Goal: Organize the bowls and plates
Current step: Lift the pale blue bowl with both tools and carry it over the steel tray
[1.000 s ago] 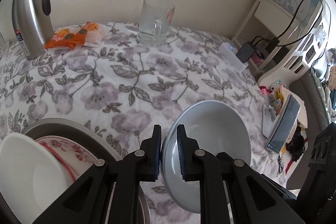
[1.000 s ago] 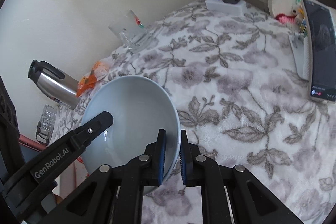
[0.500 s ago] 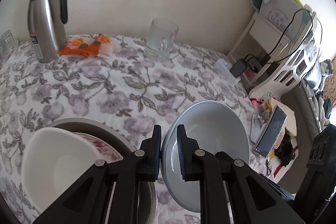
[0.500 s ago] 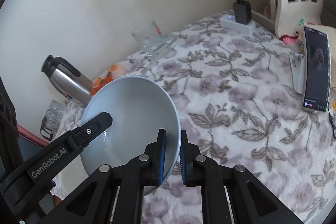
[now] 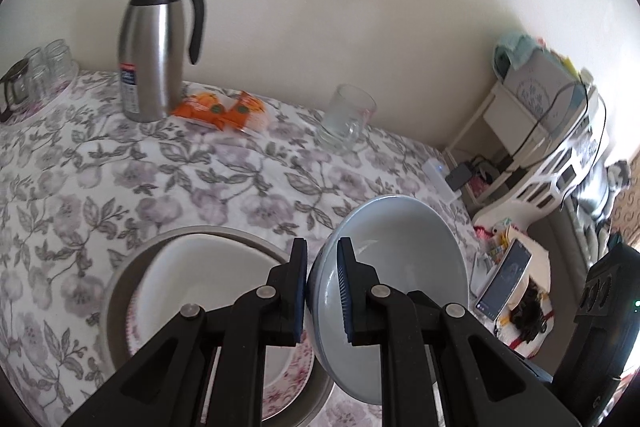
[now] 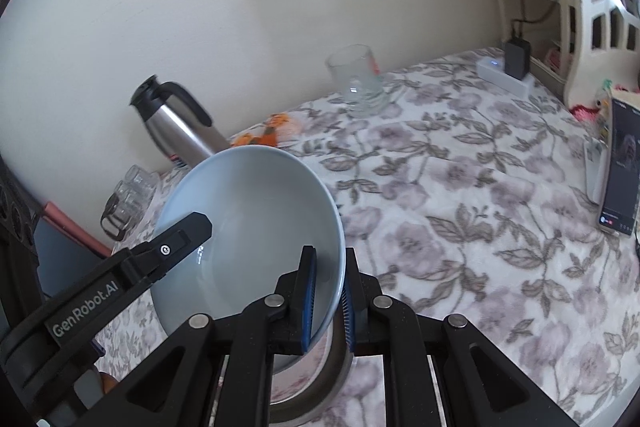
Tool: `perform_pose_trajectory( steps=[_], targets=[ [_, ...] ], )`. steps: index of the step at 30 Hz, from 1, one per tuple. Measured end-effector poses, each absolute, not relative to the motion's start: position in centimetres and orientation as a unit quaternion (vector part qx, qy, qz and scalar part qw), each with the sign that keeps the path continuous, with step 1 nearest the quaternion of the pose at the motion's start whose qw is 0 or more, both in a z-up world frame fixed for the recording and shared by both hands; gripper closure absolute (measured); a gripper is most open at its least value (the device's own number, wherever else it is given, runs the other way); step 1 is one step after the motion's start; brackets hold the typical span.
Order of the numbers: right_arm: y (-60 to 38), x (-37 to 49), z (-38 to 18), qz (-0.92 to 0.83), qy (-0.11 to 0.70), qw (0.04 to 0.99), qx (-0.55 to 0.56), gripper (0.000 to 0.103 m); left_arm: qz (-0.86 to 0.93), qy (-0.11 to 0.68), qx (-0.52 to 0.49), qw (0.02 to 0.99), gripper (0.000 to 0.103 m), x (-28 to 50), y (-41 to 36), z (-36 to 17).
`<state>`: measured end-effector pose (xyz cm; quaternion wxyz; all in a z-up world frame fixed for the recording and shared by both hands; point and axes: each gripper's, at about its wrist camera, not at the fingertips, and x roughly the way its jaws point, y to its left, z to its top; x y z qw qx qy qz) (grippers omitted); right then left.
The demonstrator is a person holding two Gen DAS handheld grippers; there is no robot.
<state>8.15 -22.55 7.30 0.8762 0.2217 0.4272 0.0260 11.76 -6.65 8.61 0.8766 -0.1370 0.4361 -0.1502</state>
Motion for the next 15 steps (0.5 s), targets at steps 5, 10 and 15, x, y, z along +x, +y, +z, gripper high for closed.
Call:
perform_pose_trajectory(
  steps=[5,10,15],
  targets=[
    [-19.9,8.3,7.9,0.044,0.429,0.878,0.208,0.09,-0.136,0.43,-0.16,0.878,0.088,11.2,-3.8,9.0],
    [-17.6,8.6,8.1,0.063,0.431,0.878,0.197,0.09,-0.122,0.425,-0.181,0.879,0.088,10.8,-1.1,9.2],
    [-15.7,8.8,7.7,0.073,0.439,0.876,0.187,0.09,-0.109,0.427,-0.199,0.875,0.088,10.7,1.1,8.8]
  ],
)
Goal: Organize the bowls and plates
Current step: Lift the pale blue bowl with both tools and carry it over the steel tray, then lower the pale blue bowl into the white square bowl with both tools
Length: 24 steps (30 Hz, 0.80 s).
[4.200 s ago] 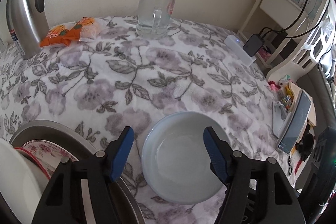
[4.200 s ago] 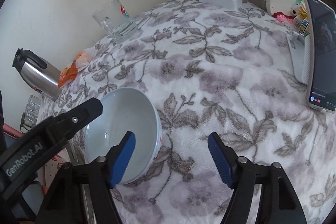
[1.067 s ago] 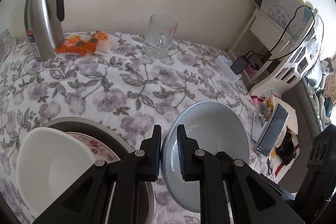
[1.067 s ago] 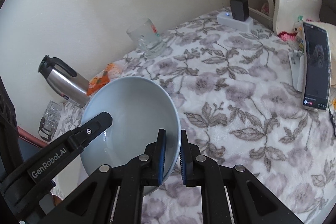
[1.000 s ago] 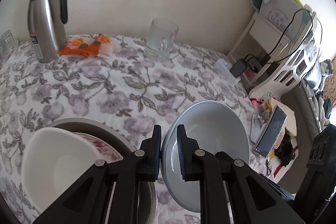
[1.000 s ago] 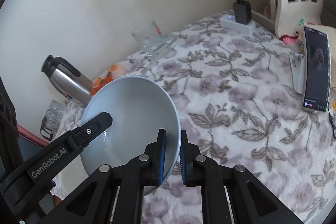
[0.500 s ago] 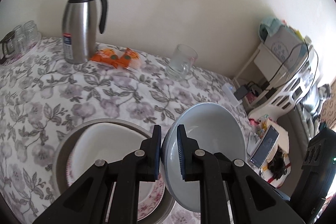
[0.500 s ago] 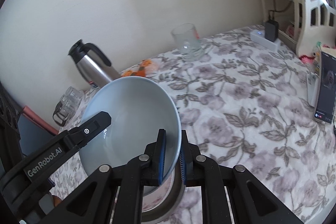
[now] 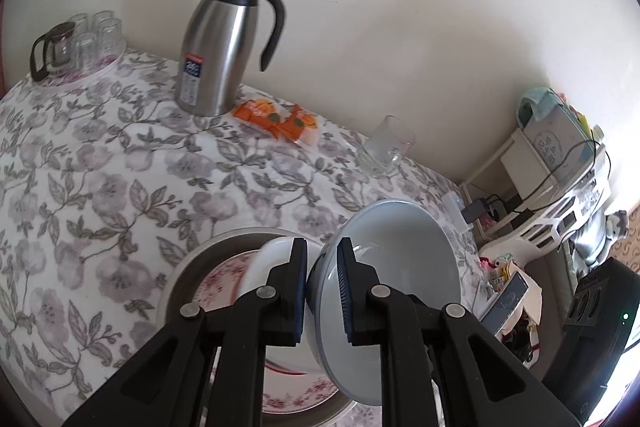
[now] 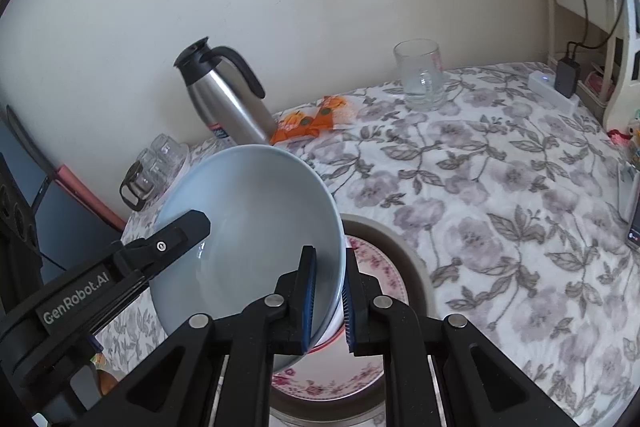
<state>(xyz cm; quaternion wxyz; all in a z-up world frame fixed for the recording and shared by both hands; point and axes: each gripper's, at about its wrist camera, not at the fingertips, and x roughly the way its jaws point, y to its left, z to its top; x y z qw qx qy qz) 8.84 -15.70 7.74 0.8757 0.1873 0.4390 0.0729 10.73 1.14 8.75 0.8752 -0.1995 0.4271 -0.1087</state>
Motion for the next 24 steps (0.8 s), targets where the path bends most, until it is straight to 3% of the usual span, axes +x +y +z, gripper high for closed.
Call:
perform_pose_trajectory(
  steps=[24],
  targets=[
    [-13.7,10.4,4.3,0.066,0.489,0.853,0.173,0.087,-0.083,0.475,-0.228,0.846,0.088,12.2,3.2,5.0]
  ],
)
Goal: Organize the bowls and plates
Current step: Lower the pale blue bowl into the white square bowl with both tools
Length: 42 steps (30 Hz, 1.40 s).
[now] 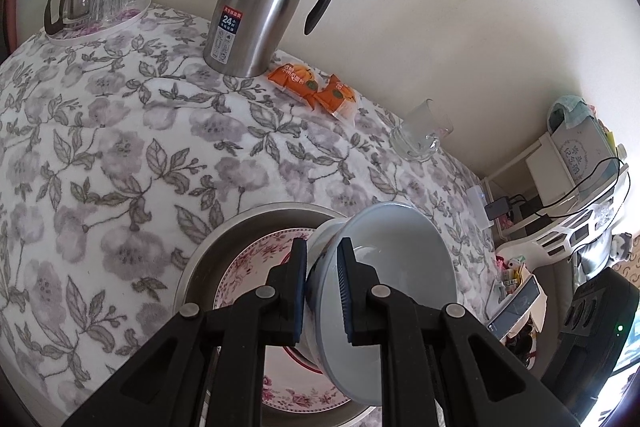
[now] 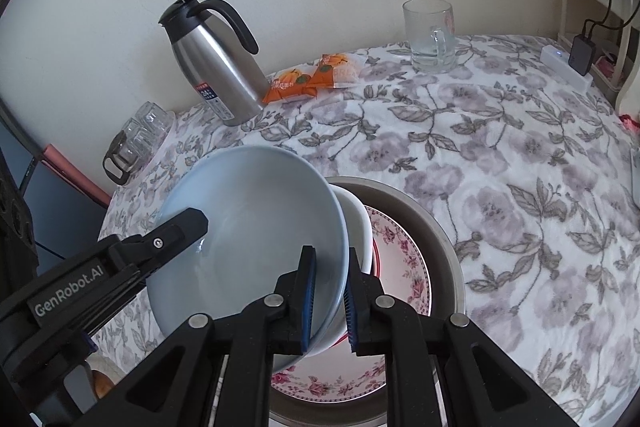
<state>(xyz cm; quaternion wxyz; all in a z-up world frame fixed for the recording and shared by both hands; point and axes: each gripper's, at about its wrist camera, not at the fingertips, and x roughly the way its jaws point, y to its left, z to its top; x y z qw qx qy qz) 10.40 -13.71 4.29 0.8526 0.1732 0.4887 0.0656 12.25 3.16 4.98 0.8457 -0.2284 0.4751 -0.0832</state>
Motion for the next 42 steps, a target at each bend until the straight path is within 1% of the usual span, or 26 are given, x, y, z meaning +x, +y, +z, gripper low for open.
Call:
perform_pose_trajectory(
  steps=[19,25,42],
  targets=[
    [-13.8,10.4,4.4,0.063,0.493,0.851,0.173,0.083,-0.076,0.486,-0.224,0.842,0.088,12.7,2.8,4.0],
    [-14.0,10.4,4.4,0.065,0.494,0.849,0.178,0.083,-0.073,0.488,-0.221,0.841,0.087,12.7,2.6,3.8],
    [-14.4,10.2,4.9,0.075,0.493,0.847,0.184,0.078,-0.07,0.482,-0.222,0.845,0.088,12.6,2.7,4.1]
  ],
)
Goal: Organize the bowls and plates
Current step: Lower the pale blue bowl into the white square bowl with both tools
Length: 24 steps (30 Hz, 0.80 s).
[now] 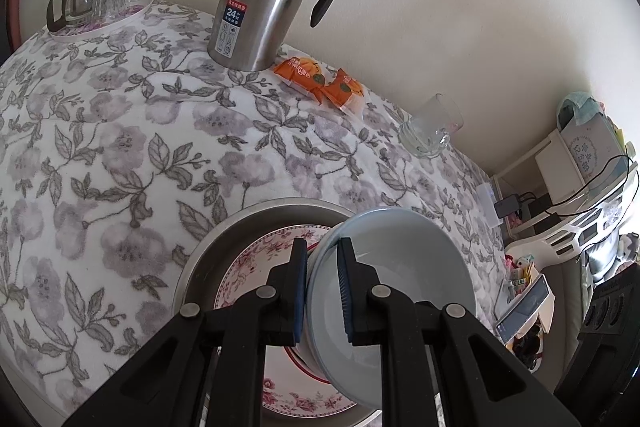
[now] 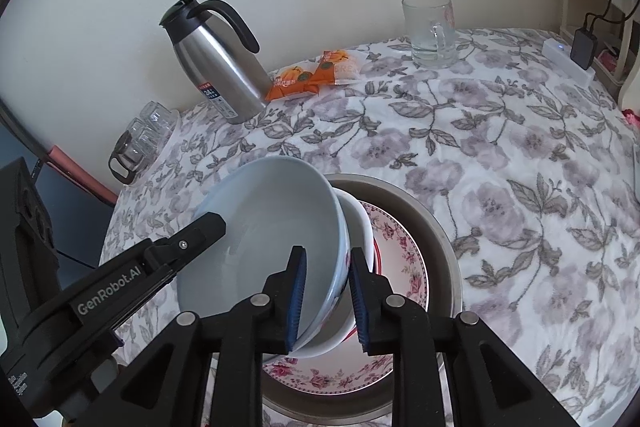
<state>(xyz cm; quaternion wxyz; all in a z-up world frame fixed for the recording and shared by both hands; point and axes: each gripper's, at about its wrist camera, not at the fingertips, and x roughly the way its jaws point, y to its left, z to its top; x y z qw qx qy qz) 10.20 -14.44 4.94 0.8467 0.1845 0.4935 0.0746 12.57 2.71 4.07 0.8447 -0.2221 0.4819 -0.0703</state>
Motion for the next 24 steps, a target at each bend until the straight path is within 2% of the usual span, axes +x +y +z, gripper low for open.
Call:
perform_pose_trajectory(
  steps=[6,24],
  targets=[
    [-15.3,9.7,6.1,0.053,0.477,0.86,0.171,0.078,-0.068,0.479,-0.222,0.847,0.091,12.5,2.8,4.2],
    [-15.7,9.9,4.9,0.057,0.489,0.852,0.18,0.078,-0.064,0.483,-0.218,0.846,0.091,12.4,2.7,4.0]
  ],
)
